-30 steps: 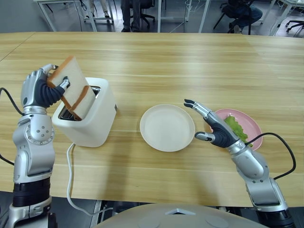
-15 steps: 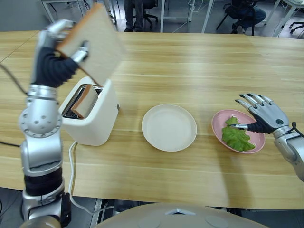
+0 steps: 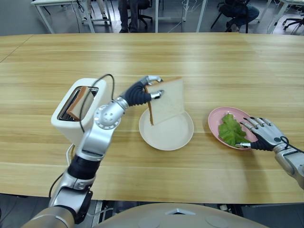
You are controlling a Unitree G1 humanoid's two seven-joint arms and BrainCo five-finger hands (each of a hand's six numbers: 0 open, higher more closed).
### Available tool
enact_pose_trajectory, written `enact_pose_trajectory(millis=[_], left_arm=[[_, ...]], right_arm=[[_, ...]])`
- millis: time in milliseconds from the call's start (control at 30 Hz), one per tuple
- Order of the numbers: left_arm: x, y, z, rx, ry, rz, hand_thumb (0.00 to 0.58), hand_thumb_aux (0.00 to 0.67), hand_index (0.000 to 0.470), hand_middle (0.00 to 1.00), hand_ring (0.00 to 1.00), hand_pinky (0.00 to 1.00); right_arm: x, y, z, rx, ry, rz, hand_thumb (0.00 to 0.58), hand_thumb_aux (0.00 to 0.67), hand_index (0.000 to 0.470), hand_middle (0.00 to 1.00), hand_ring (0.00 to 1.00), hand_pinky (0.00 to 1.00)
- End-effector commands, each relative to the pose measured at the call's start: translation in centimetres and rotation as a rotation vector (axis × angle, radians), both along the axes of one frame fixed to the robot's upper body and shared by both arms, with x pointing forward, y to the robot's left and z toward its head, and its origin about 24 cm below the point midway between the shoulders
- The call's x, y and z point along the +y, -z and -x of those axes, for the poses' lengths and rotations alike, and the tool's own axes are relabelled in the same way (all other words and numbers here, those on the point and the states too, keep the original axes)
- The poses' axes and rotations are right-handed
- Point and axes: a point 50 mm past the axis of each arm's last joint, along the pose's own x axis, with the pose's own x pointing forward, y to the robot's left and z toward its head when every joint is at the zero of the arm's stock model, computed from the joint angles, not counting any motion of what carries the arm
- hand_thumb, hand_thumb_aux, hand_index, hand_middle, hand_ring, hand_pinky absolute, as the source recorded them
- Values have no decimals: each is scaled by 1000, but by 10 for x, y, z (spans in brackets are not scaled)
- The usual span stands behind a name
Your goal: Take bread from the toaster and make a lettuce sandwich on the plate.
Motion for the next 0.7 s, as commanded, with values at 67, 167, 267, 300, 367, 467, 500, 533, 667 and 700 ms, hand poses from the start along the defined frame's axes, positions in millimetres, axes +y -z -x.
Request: enact_pose_trajectory(millis=[67,167,267,300,367,467,500,533,667,700], left_arm=[[-4,45,-14,132,-14,-78,580,670,460,1000,1000,1000],[-9,66,-22,197,-30,-75,580,670,460,1000,1000,1000],[-17,90,-24,257,-32,-114,580,670,460,1000,1000,1000],[-18,97,-24,276,-36,-124,580,670,460,1000,1000,1000],[-19,108,-24,300,-38,-150,580,670,460,1000,1000,1000],[-18,130,-17,358,3,-264,580,670,460,1000,1000,1000],[-17,135,-14,362,21,-302,580,670,460,1000,1000,1000],[-16,137,-13,361,31,-325,580,670,460,1000,1000,1000],[-15,141,2,244,173,-523,0,0,0,1000,1000,1000],[-15,140,7,215,215,-564,0,0,0,1000,1000,1000]], right_arm=[[0,7,-2,12,-9,-3,0,0,0,0,0,0],[-1,9,-3,14,-5,-3,40,24,16,0,0,0],[0,12,-5,19,-1,-8,220,142,97,0,0,0],[0,12,-6,19,-1,-11,413,310,213,0,0,0],[0,13,-7,19,-3,-12,530,473,325,0,0,0],[3,13,-9,22,-15,-16,580,670,460,0,0,0],[4,14,-10,23,-18,-19,580,670,460,0,0,0],[4,14,-10,24,-21,-21,580,670,460,0,0,0],[7,10,-11,18,-40,-57,580,670,460,0,0,0],[7,9,-11,15,-45,-66,580,670,460,0,0,0]])
